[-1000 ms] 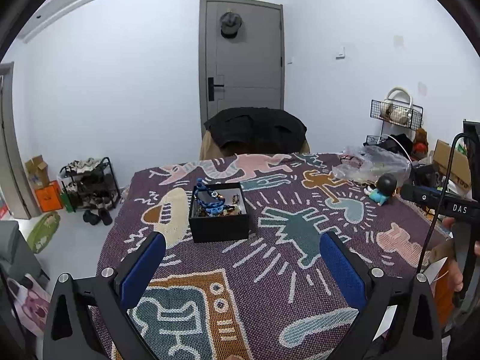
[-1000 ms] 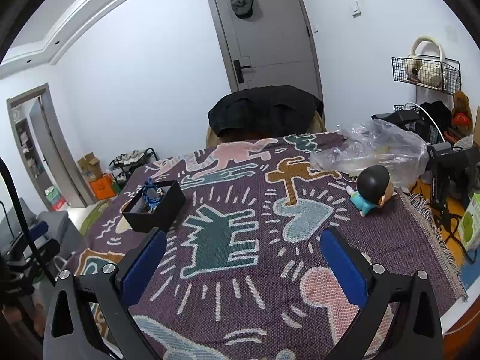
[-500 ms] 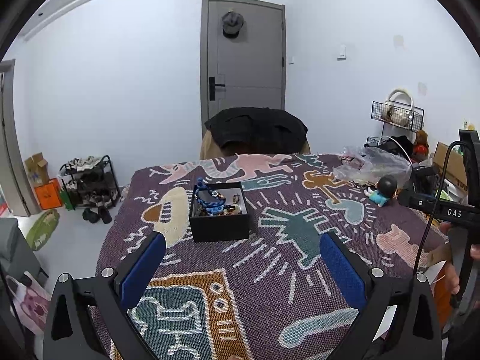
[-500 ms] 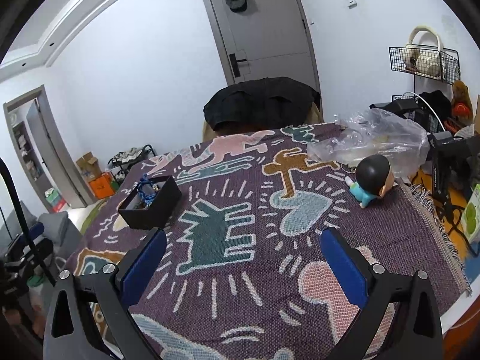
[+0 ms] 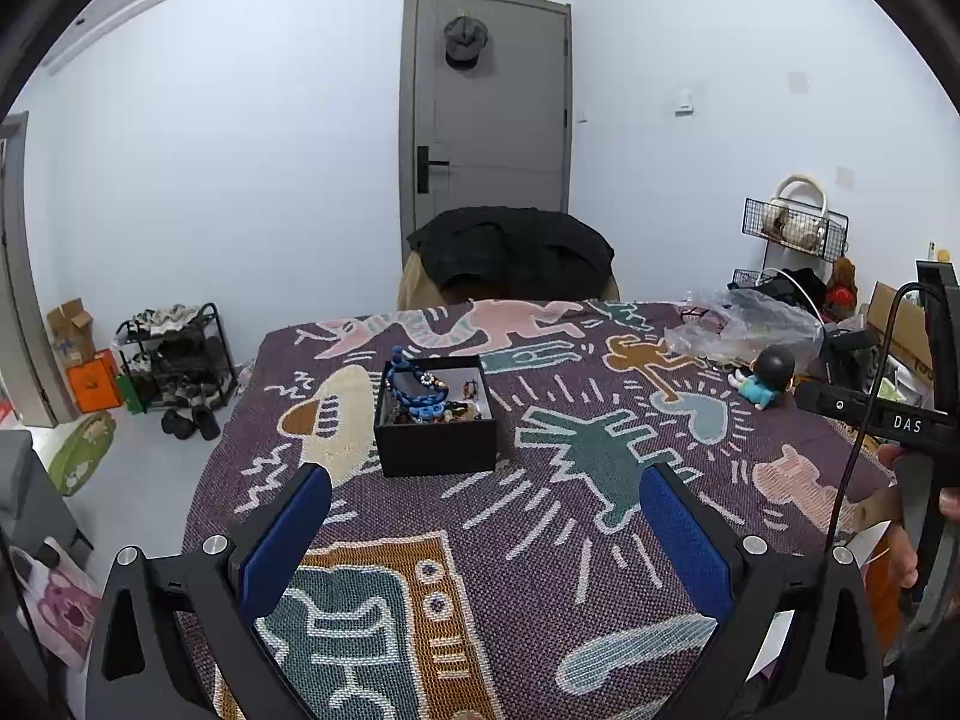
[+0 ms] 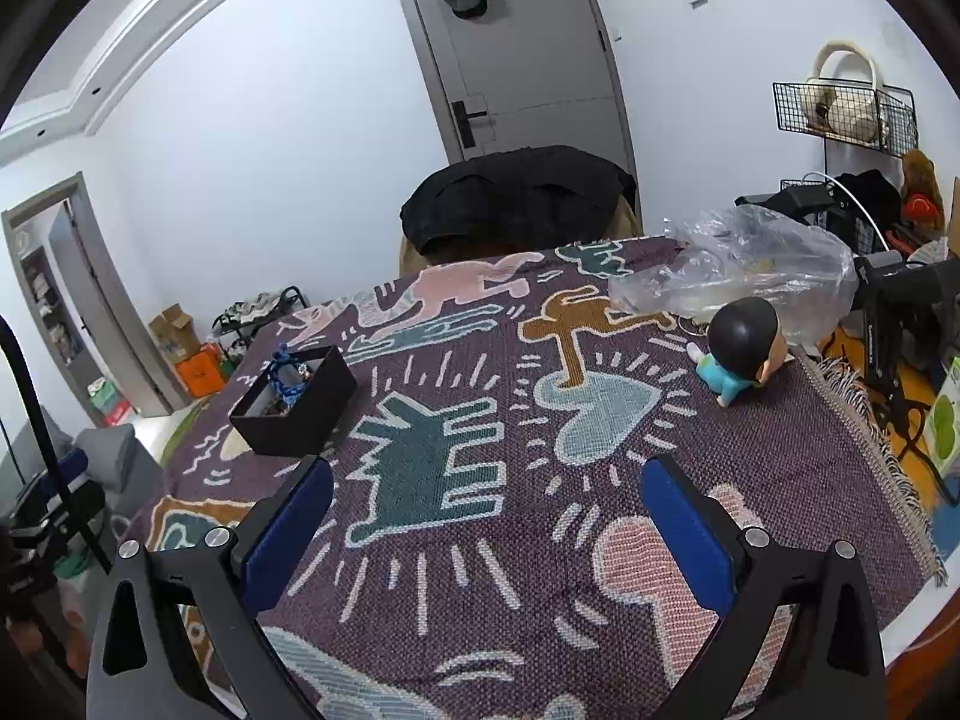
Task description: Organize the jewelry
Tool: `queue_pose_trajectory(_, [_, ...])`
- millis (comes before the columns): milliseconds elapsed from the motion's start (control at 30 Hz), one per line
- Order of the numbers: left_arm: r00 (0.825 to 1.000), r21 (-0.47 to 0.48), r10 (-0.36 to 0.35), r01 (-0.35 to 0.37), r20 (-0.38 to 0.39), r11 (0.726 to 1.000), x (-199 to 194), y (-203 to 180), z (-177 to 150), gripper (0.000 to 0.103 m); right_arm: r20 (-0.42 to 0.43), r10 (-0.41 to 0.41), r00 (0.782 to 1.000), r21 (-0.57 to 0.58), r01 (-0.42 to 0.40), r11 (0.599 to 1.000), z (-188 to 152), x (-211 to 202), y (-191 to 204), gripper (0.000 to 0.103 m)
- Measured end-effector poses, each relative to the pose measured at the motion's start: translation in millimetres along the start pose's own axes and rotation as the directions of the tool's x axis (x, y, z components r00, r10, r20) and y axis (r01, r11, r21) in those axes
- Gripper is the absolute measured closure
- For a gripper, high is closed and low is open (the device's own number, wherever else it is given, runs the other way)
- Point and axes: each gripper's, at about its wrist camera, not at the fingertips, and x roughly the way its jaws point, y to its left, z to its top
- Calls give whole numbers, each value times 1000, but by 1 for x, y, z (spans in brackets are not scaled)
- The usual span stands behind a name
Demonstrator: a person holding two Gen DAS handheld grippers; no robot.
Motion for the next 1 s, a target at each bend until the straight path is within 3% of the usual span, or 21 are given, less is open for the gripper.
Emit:
queue_pose_trajectory(467, [1000, -17, -1, 1, -1, 1000, 3, 4, -2, 0, -23, -3, 1000, 19, 3, 1000, -3, 7, -5, 0])
queue_pose_trajectory(700, [996, -47, -25, 21, -86, 999, 31, 10, -20, 0, -62, -18, 998, 27, 20, 999, -16, 28, -10, 0])
queue_pose_trajectory(1000, [983, -97, -7, -11, -183, 995, 84, 34, -32, 0, -125, -21, 992, 2, 21, 1000, -24, 76, 0, 0])
